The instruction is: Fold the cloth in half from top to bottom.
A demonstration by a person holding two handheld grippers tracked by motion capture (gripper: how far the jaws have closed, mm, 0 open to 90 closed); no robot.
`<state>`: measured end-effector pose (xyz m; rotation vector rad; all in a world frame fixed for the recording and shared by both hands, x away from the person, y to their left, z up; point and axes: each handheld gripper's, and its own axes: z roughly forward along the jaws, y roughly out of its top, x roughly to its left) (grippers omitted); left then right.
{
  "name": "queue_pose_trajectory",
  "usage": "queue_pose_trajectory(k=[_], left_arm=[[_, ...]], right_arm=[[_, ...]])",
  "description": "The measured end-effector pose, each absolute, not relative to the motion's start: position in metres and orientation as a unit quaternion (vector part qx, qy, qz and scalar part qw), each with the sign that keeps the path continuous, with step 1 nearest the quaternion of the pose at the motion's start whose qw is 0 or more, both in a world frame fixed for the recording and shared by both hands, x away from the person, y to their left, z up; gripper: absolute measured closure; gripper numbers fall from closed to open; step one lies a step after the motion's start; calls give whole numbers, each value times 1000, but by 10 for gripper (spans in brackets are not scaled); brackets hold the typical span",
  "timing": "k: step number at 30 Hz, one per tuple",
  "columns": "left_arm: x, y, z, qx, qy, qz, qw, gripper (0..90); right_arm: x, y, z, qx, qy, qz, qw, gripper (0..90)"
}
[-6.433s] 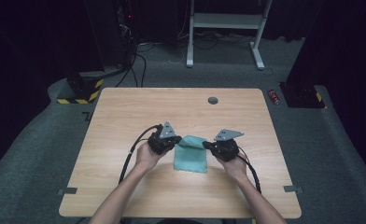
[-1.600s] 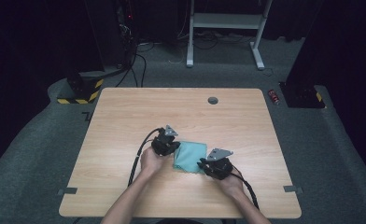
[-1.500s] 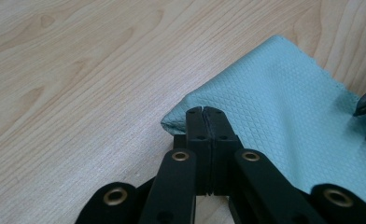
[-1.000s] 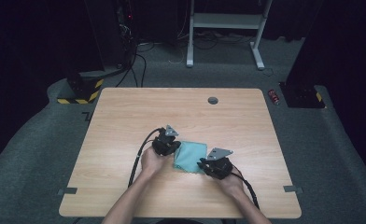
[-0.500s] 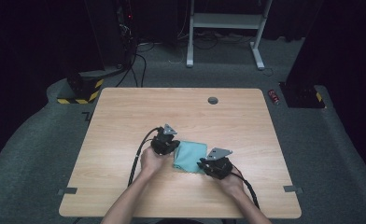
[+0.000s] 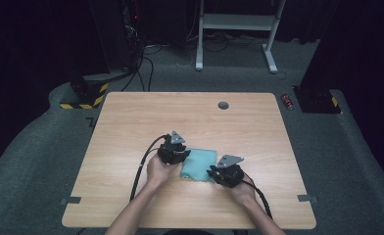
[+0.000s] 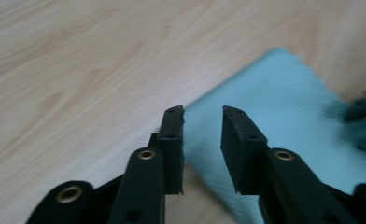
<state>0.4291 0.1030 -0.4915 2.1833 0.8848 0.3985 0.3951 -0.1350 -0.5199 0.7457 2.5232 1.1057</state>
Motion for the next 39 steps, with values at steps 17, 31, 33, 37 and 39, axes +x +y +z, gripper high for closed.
queue_pose_trajectory(k=[17, 31, 33, 37, 39], left_arm=[[367, 128, -513, 882, 290, 186, 322, 499], [415, 118, -499, 842, 325, 171, 395, 510], [424, 110, -501, 842, 323, 173, 396, 521], [438, 102, -505, 827, 338, 156, 420, 531], [444, 100, -510, 818, 357, 150, 425, 532]], right_arm=[[390, -139, -514, 256, 878, 380, 143, 631], [409, -145, -502, 300, 850, 410, 139, 766], [417, -135, -500, 306, 848, 408, 144, 797], [433, -120, -505, 327, 840, 410, 138, 812], [440, -114, -508, 345, 834, 412, 127, 811]])
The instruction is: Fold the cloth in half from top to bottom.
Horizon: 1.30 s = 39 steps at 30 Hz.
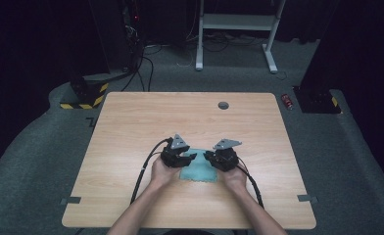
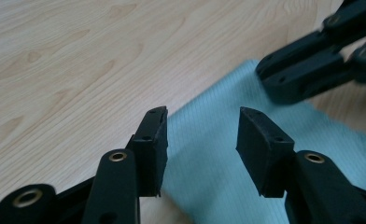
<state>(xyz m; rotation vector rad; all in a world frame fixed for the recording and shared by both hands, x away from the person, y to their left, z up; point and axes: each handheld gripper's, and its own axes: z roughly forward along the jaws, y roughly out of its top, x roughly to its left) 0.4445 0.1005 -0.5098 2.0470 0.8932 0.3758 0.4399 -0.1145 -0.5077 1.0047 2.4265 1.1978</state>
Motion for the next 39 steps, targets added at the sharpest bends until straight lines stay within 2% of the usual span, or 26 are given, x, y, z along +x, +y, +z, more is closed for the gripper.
queue_pose_trajectory(k=[4, 8, 14, 18, 23, 30, 33, 39], left_arm=[[453, 101, -520, 815, 381, 145, 411, 531], [456, 107, -522, 820, 395, 173, 377, 530], [458, 116, -520, 812, 410, 173, 378, 521], [453, 112, -510, 800, 396, 163, 420, 522], [456, 91, -507, 817, 365, 159, 417, 523], [467, 101, -521, 815, 410, 155, 379, 536], [462, 110, -515, 820, 404, 168, 368, 534], [432, 110, -505, 835, 364, 179, 372, 519]], right_arm=[[451, -110, -516, 374, 823, 410, 116, 800], [458, -117, -522, 394, 821, 397, 112, 788], [460, -131, -520, 411, 815, 390, 124, 760], [460, -134, -516, 413, 808, 398, 133, 758], [460, -123, -518, 402, 815, 395, 135, 765], [469, -122, -521, 407, 817, 387, 131, 804], [470, -131, -520, 424, 812, 372, 149, 793], [451, -137, -517, 407, 820, 377, 141, 718]])
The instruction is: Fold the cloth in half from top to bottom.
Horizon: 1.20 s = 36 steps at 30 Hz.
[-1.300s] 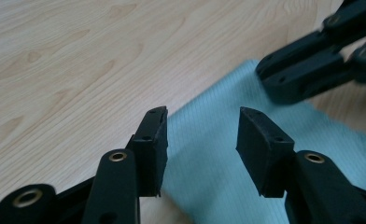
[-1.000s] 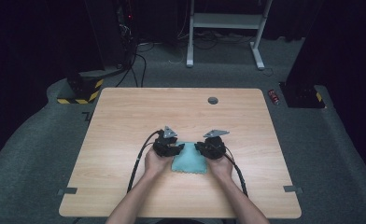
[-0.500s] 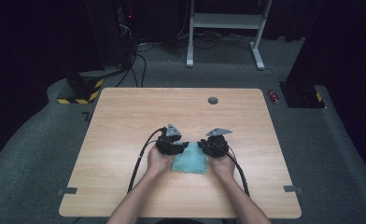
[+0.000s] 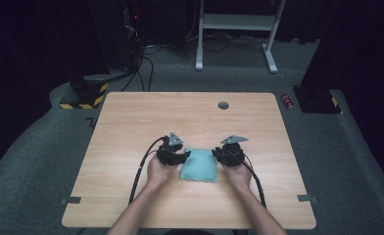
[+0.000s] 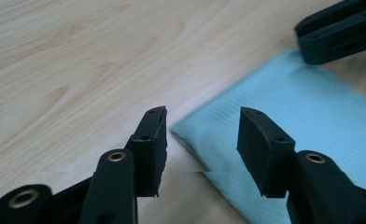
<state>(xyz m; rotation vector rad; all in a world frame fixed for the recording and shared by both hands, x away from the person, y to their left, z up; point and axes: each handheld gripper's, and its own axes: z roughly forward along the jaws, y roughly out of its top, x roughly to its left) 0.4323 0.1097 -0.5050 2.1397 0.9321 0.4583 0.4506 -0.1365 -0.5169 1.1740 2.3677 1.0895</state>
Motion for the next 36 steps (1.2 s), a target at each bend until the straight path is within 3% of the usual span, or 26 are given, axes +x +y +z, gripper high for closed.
queue_pose_trajectory(k=[4, 11, 17, 20, 23, 28, 36], left_arm=[[421, 101, -507, 850, 344, 185, 353, 513], [426, 98, -516, 849, 359, 172, 349, 513], [427, 97, -517, 847, 359, 178, 351, 506], [428, 98, -517, 843, 367, 175, 353, 500], [424, 98, -515, 842, 361, 178, 358, 494], [414, 99, -516, 850, 346, 169, 360, 477], [407, 121, -520, 833, 372, 154, 379, 451]], right_arm=[[447, -135, -520, 409, 822, 371, 140, 685], [456, -131, -518, 398, 832, 363, 133, 866], [464, -128, -517, 389, 837, 357, 143, 881], [468, -125, -517, 394, 835, 355, 145, 855], [466, -131, -516, 407, 826, 366, 132, 756], [445, -131, -511, 385, 827, 388, 129, 746], [433, -136, -520, 365, 840, 379, 135, 699]])
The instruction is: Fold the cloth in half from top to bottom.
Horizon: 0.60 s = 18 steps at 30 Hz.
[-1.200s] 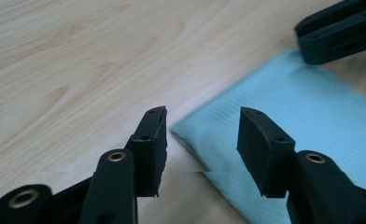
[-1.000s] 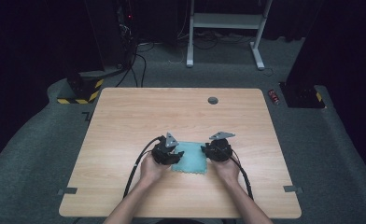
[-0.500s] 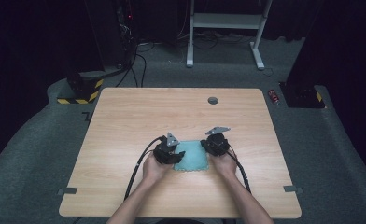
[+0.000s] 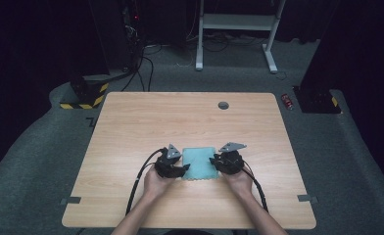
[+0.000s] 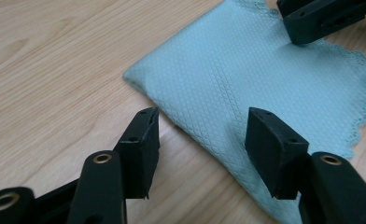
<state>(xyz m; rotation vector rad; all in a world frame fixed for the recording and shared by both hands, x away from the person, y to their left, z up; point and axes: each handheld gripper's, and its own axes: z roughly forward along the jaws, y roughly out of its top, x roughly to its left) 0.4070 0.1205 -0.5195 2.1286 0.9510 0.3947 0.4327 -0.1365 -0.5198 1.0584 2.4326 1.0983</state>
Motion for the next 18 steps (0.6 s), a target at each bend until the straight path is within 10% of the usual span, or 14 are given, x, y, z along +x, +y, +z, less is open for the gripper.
queue_pose_trajectory(k=[18], left_arm=[[394, 148, -502, 801, 396, 154, 422, 378]], right_arm=[[423, -169, -505, 390, 803, 426, 144, 653]])
